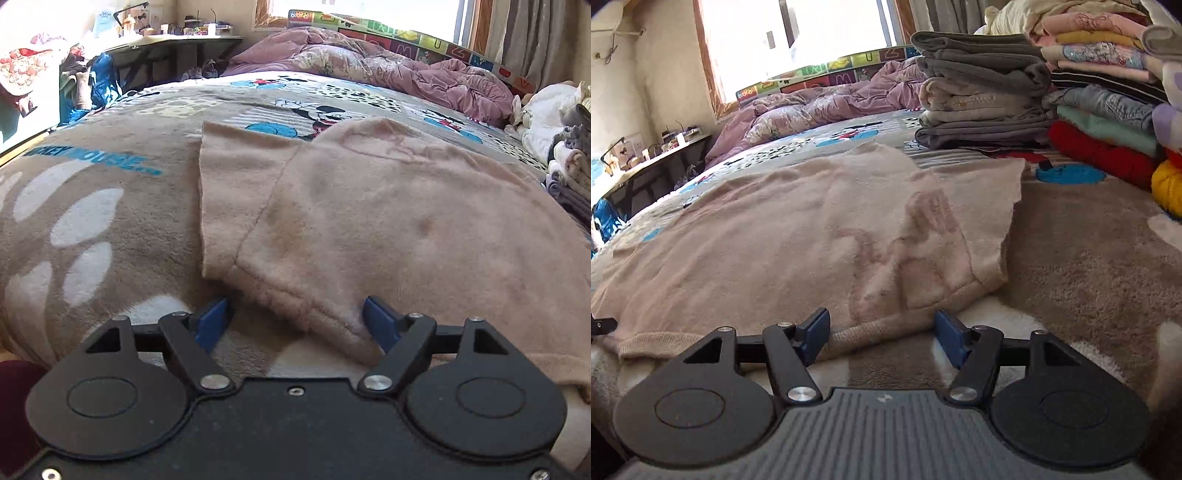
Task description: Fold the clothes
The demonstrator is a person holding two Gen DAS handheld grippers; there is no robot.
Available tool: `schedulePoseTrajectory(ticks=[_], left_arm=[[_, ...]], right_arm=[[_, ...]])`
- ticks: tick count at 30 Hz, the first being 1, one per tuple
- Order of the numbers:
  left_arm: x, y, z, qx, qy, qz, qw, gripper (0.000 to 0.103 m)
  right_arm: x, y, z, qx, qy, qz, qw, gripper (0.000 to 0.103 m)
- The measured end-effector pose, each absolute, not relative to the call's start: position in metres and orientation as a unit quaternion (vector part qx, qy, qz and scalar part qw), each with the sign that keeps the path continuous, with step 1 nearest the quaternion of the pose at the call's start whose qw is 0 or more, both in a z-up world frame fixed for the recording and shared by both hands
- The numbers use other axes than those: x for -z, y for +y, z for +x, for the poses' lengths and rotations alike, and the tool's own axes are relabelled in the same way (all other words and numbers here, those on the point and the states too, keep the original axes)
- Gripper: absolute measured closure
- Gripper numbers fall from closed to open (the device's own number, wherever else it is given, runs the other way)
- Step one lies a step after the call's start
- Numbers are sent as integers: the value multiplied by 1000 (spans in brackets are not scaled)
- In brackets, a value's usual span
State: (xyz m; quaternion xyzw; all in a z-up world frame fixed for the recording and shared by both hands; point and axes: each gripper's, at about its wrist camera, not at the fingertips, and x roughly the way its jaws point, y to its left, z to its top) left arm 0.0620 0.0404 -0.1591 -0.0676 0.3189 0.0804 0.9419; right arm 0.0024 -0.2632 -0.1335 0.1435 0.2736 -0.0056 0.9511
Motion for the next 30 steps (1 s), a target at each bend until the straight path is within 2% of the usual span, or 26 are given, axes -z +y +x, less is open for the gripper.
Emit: schedulePoseTrajectory(ticks=[5, 8, 11, 15, 22, 25, 27, 30], left_arm=[[148, 17, 55, -64, 270, -19, 960, 23], [145, -7, 54, -20, 257, 20, 966, 23], [146, -42, 49, 45, 253, 66, 964, 23], [148, -85, 47, 114, 261, 96, 954, 23], [137, -132, 75, 177, 297, 53, 937, 23], [126, -147, 99, 216, 316, 20, 924, 23], [114, -161, 116, 229, 324, 8, 918, 24], [93, -181, 131, 274, 341, -2, 899, 24]], right_arm=[[131, -301, -10, 70, 230, 241, 940, 35], [147, -335, -13, 80, 216, 341, 911, 41], [159, -358, -14, 69, 200, 416, 884, 41], [164, -363, -6, 33, 201, 429, 880, 40], [161, -345, 20, 10, 219, 364, 905, 39], [160, -345, 26, 10, 214, 363, 907, 47], [158, -345, 29, 0, 211, 355, 911, 70], [150, -335, 31, -5, 204, 310, 929, 72]])
